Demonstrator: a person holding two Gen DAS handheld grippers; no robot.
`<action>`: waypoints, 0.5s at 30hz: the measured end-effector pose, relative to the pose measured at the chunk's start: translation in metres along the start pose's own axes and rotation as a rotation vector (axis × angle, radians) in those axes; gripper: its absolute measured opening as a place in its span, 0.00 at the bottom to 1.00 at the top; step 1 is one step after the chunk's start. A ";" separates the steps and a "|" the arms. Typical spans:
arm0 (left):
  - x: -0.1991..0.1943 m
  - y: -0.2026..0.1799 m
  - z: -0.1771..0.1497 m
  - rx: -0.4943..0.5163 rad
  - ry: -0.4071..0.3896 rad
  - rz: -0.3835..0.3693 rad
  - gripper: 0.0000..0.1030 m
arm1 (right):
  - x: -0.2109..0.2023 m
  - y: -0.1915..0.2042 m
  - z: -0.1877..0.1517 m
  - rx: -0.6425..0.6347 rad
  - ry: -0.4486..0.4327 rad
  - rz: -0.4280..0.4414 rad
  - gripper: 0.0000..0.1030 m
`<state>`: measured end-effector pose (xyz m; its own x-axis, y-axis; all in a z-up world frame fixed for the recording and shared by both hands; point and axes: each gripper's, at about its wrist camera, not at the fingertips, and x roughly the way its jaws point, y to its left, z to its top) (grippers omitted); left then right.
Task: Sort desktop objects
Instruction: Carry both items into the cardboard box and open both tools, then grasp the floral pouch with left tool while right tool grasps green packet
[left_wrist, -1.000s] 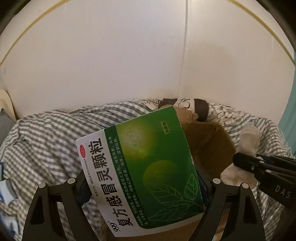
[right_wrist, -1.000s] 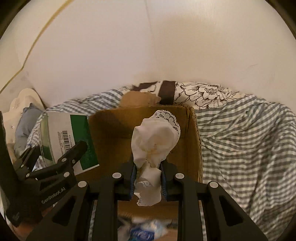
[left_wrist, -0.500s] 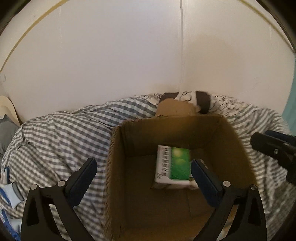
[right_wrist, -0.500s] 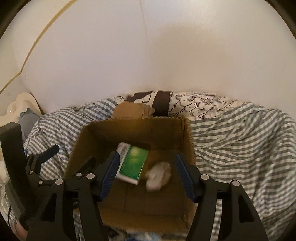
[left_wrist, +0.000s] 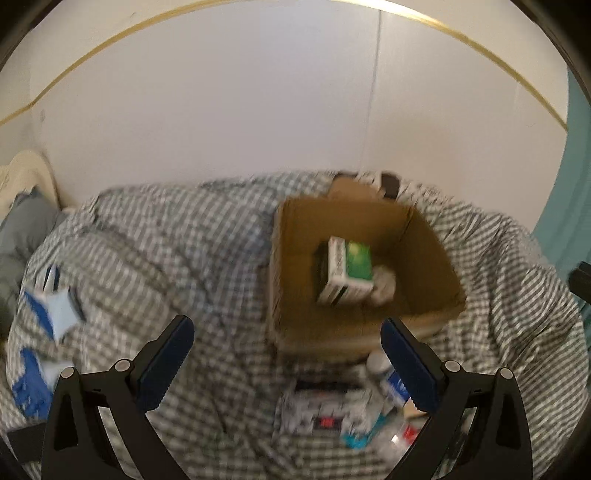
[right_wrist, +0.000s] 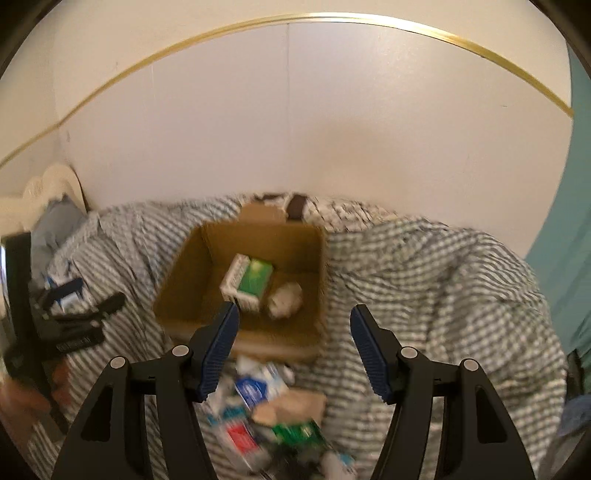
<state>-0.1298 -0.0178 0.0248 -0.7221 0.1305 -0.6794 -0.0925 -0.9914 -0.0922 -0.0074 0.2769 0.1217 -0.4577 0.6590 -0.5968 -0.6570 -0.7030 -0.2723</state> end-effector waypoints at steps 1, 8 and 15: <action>0.001 0.001 -0.012 -0.003 -0.002 0.015 1.00 | -0.002 0.001 -0.009 -0.019 0.003 -0.029 0.61; 0.036 -0.002 -0.095 -0.127 0.081 -0.007 1.00 | 0.034 0.001 -0.091 0.084 0.087 0.000 0.65; 0.065 -0.026 -0.124 -0.031 0.153 -0.068 1.00 | 0.093 0.010 -0.156 0.043 0.206 0.002 0.65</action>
<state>-0.0893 0.0167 -0.1076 -0.6017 0.1987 -0.7736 -0.1149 -0.9800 -0.1623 0.0370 0.2889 -0.0546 -0.3303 0.5857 -0.7402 -0.6832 -0.6895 -0.2407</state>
